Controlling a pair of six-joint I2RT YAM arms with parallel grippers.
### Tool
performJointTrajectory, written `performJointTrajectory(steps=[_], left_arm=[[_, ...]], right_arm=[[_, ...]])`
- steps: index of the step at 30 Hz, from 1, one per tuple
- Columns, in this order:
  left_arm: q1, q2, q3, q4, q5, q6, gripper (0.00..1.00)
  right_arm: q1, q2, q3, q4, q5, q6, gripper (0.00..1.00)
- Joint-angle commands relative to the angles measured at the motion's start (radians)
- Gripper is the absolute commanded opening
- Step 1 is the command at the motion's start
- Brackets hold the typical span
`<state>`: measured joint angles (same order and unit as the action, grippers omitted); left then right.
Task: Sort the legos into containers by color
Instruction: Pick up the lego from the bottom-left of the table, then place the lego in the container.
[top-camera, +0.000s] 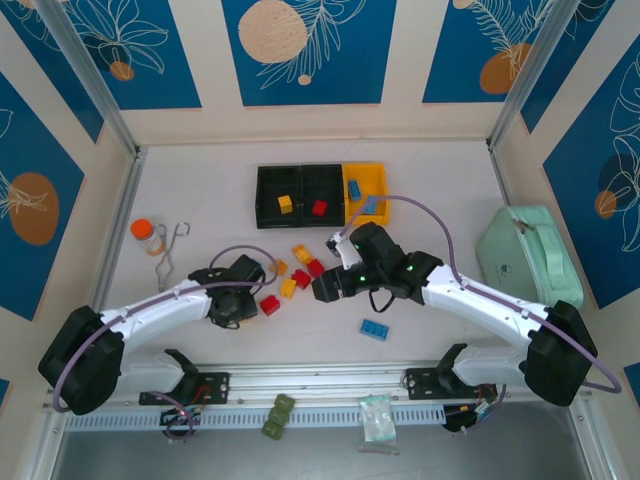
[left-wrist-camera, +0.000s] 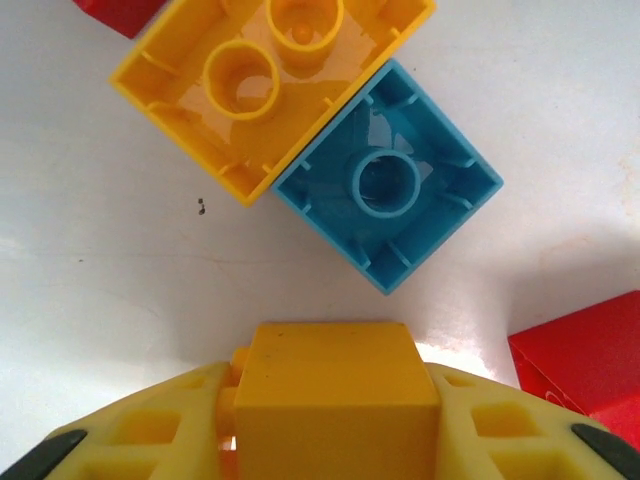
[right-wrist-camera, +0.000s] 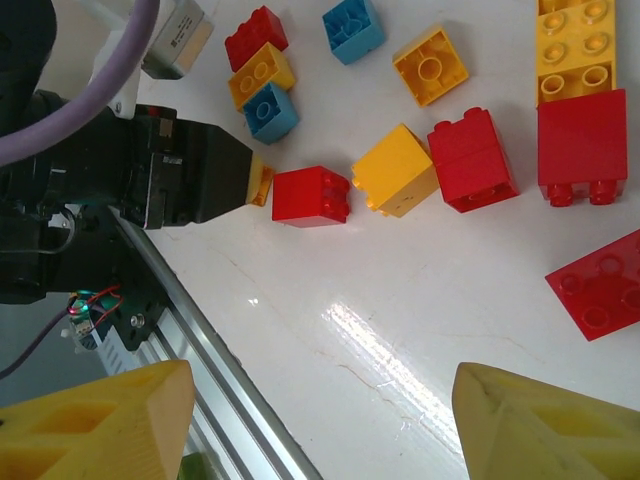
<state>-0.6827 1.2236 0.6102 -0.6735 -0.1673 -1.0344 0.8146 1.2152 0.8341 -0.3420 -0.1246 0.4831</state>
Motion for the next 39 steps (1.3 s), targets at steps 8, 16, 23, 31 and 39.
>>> performJointTrajectory(steps=[8, 16, 23, 31, 39], left_arm=[[0.068, -0.015, 0.179, -0.073, -0.038, 0.156, 0.35], [0.131, 0.202, 0.437, -0.049, -0.011, 0.303, 0.34], [0.172, 0.404, 0.663, -0.042, 0.022, 0.375, 0.34], [0.216, 0.628, 0.935, -0.107, 0.016, 0.441, 0.34], [0.243, 0.826, 1.158, -0.173, 0.026, 0.483, 0.34]], right_arm=[[0.011, -0.006, 0.028, 0.018, 0.001, 0.013, 0.69], [0.012, -0.048, 0.002, 0.016, 0.078, 0.05, 0.69], [-0.001, -0.072, 0.035, -0.038, 0.237, 0.063, 0.69], [-0.046, -0.078, 0.044, -0.054, 0.27, 0.081, 0.69], [-0.065, -0.106, 0.007, -0.063, 0.286, 0.103, 0.69]])
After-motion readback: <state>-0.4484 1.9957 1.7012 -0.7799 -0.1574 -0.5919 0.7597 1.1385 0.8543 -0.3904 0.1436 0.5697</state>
